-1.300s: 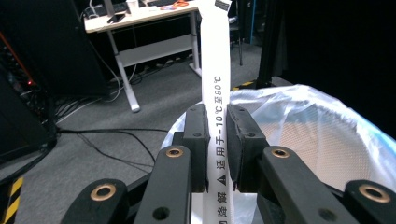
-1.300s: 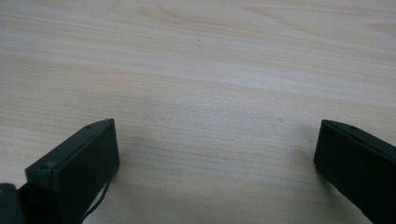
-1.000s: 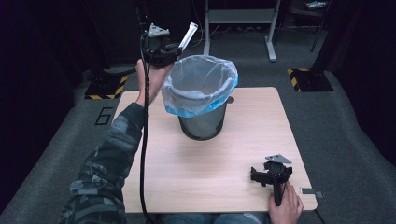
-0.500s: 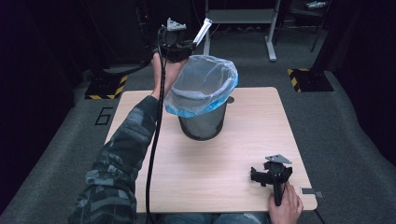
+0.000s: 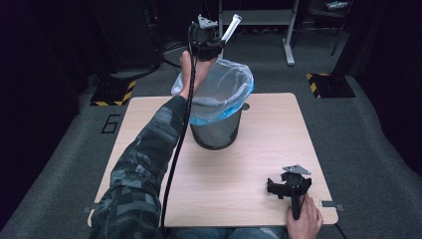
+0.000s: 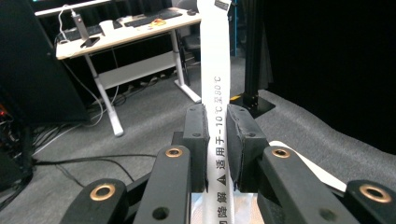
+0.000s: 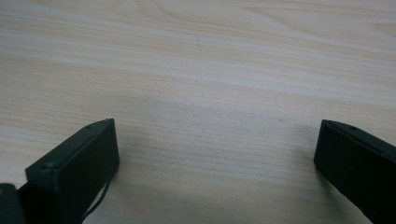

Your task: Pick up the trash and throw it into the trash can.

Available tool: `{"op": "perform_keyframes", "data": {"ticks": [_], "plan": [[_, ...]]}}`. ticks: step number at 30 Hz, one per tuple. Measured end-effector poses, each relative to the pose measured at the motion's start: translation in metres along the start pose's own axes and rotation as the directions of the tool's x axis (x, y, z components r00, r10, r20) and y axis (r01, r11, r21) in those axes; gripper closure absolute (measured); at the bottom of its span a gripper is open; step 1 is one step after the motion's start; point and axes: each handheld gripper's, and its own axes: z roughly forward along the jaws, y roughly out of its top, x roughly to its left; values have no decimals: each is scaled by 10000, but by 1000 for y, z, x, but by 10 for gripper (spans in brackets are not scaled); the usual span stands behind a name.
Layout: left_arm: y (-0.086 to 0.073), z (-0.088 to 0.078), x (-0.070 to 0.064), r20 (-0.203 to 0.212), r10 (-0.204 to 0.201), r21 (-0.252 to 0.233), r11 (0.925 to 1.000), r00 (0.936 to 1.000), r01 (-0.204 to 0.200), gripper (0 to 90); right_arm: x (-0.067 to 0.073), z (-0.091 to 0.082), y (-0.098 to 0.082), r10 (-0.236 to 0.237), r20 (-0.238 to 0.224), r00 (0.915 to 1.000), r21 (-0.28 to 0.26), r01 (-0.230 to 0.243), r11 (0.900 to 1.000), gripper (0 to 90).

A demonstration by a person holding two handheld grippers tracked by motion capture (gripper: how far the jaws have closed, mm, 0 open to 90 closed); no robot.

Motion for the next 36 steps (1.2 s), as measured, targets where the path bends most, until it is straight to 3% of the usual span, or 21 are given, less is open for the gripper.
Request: {"op": "perform_keyframes", "data": {"ticks": [6,7,8,9,11,12,17,21,26,28,36], "plan": [[-2,18,-3,-106,11,344,9994,9999,-7,742,0,0,0,-10,-6,10000,-9,10,10000,0],[-4,21,-3,-19,-6,560,9984,10000,7,616,0,0,0,-10,-1,10000,-9,10,10000,0],[-5,22,-3,34,-4,682,9977,10000,2,616,0,0,0,-10,-1,10000,-9,10,10000,0],[-7,26,-2,145,-1,1035,9946,9999,-15,554,0,0,0,-12,-3,10000,-9,12,10000,0],[-10,28,0,197,-53,1427,9898,9998,24,348,0,0,0,-67,-8,10000,-23,67,10000,0],[-10,27,1,243,-118,1522,9883,9996,80,348,0,0,0,-67,-8,10000,-23,67,10000,0],[-11,16,9,397,-366,1877,9818,9985,285,160,0,0,0,-56,-10,10000,-24,56,10000,0],[-12,5,15,744,-602,2246,9735,9954,421,128,0,0,0,7,6,10000,-3,-7,10000,0],[-19,-13,19,1189,-398,2406,9706,9921,101,79,0,0,0,30,7,10000,-15,-30,10000,0],[-23,-19,23,1405,-496,2565,9665,9888,120,55,0,0,0,25,14,10000,-24,-25,10000,0],[-45,-58,40,1812,-741,2412,9700,9807,287,12,0,0,0,11,-6,10000,-10,-11,10000,0]]}}
